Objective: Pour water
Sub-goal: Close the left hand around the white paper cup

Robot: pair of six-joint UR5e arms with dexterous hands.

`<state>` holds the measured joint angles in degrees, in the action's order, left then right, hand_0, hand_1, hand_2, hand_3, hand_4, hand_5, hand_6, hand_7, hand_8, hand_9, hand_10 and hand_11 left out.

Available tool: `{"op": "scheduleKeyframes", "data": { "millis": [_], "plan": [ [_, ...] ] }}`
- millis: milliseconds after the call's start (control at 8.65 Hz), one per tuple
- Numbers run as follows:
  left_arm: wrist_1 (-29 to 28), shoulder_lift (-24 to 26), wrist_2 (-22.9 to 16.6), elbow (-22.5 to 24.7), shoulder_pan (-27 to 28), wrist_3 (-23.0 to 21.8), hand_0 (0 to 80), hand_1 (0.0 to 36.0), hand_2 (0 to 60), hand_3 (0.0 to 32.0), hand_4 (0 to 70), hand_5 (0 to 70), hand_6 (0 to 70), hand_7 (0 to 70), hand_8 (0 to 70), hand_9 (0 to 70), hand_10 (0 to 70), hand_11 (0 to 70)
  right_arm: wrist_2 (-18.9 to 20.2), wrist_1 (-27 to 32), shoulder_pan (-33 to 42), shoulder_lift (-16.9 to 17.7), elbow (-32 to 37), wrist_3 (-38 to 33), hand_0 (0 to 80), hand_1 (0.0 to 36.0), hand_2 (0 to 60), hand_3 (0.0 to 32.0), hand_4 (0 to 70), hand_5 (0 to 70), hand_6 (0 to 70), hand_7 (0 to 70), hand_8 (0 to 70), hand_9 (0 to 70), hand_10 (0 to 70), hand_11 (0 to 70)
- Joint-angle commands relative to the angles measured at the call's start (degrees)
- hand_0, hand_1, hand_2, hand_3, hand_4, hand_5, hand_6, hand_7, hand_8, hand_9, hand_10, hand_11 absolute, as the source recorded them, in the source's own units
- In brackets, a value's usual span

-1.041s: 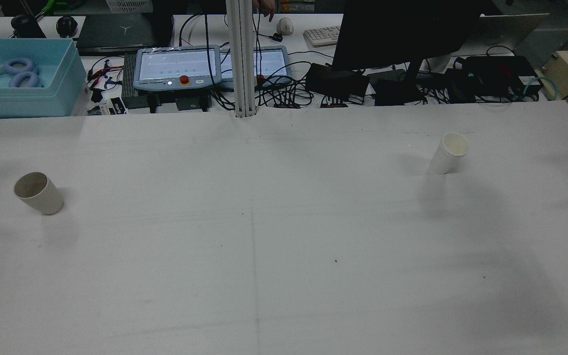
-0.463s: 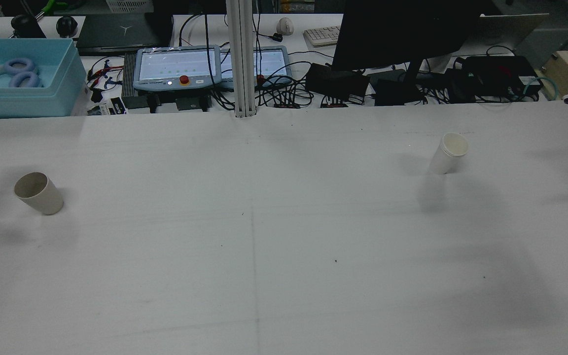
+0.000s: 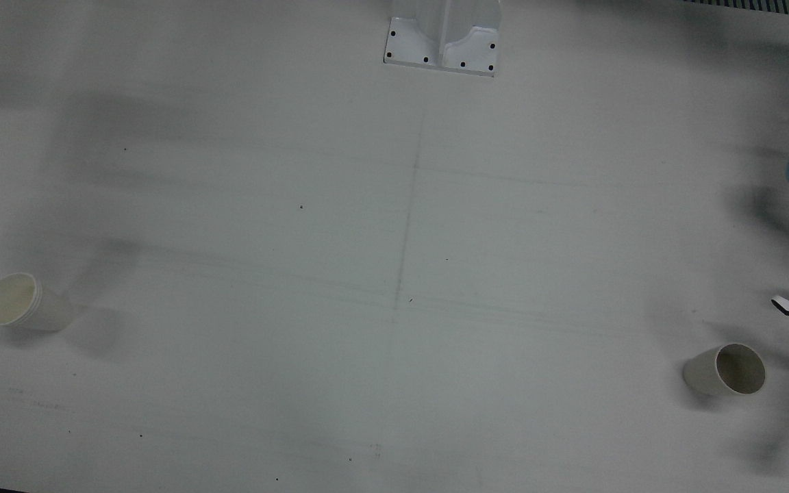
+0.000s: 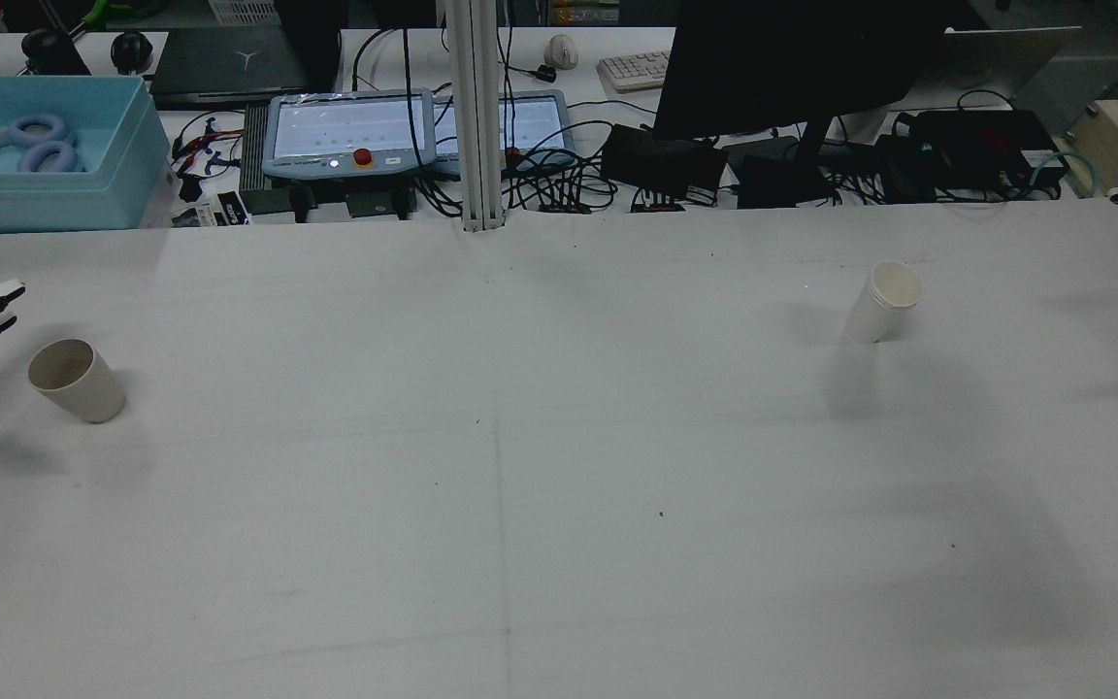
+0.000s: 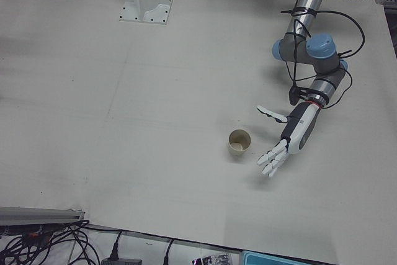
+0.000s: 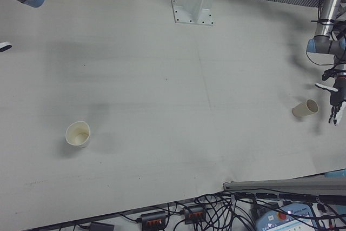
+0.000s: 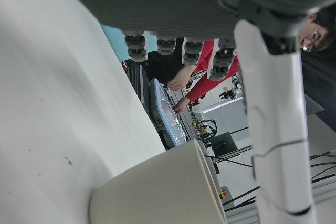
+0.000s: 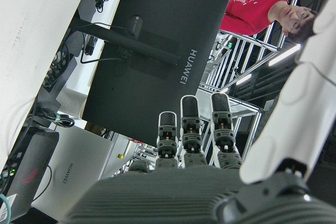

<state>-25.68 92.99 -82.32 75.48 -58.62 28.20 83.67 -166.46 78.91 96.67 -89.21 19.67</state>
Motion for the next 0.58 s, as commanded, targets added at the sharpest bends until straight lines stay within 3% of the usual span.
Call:
{"op": "scheduleKeyframes", "data": {
  "millis": [0, 463],
  "plan": [
    [-0.2, 0.3, 2.3, -0.6, 3.1, 1.5, 64.2, 13.0, 0.0, 0.0, 21.3, 4.7, 4.8, 10.0, 5.1, 2.4, 5.5, 10.1, 0.0, 0.0, -0.2, 0.0, 0.0, 0.1, 50.0, 7.8, 0.0, 0.0, 26.7, 20.2, 23.6, 27.7, 17.9, 18.5, 0.0, 0.0],
    [1.2, 3.4, 3.5, -2.2, 4.8, 1.5, 65.7, 13.4, 0.0, 0.0, 22.3, 5.6, 5.3, 10.4, 4.8, 2.1, 5.2, 9.9, 0.0, 0.0, 0.8, 0.0, -0.1, 0.0, 50.3, 8.0, 0.0, 0.0, 26.4, 19.9, 23.3, 27.5, 17.5, 18.2, 0.0, 0.0]
  ]
}}
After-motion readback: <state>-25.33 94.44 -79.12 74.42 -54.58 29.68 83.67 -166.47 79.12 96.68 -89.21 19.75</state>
